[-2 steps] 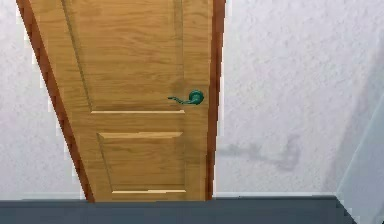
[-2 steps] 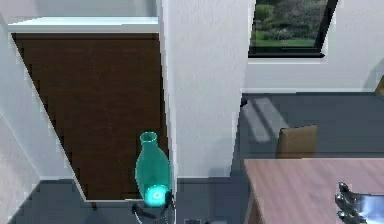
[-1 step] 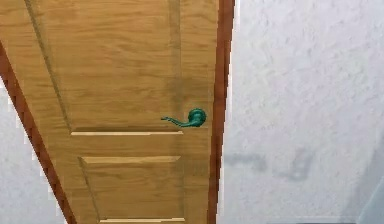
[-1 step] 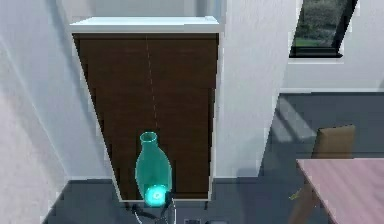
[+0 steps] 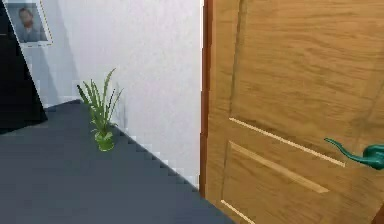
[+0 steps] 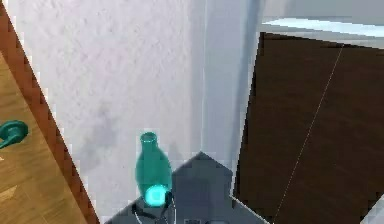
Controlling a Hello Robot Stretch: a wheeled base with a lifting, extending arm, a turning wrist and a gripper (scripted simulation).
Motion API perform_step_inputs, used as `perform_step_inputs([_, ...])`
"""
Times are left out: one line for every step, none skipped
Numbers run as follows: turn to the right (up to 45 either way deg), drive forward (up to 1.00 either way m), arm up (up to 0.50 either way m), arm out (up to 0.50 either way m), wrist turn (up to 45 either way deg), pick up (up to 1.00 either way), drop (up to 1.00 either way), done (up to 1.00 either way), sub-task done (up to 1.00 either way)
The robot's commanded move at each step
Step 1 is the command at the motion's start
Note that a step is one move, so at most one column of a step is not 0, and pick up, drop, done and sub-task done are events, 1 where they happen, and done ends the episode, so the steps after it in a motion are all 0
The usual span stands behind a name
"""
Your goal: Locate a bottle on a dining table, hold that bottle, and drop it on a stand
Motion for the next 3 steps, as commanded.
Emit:
perform_step_inputs([-45.0,0.00,0.00,0.00,0.0,0.00,0.00,0.00,0.00])
perform_step_inputs([0.0,0.90,0.00,0.00,0.0,0.00,0.00,0.00,0.00])
perform_step_inputs([-36.0,0.00,0.00,0.00,0.0,0.00,0.00,0.00,0.00])
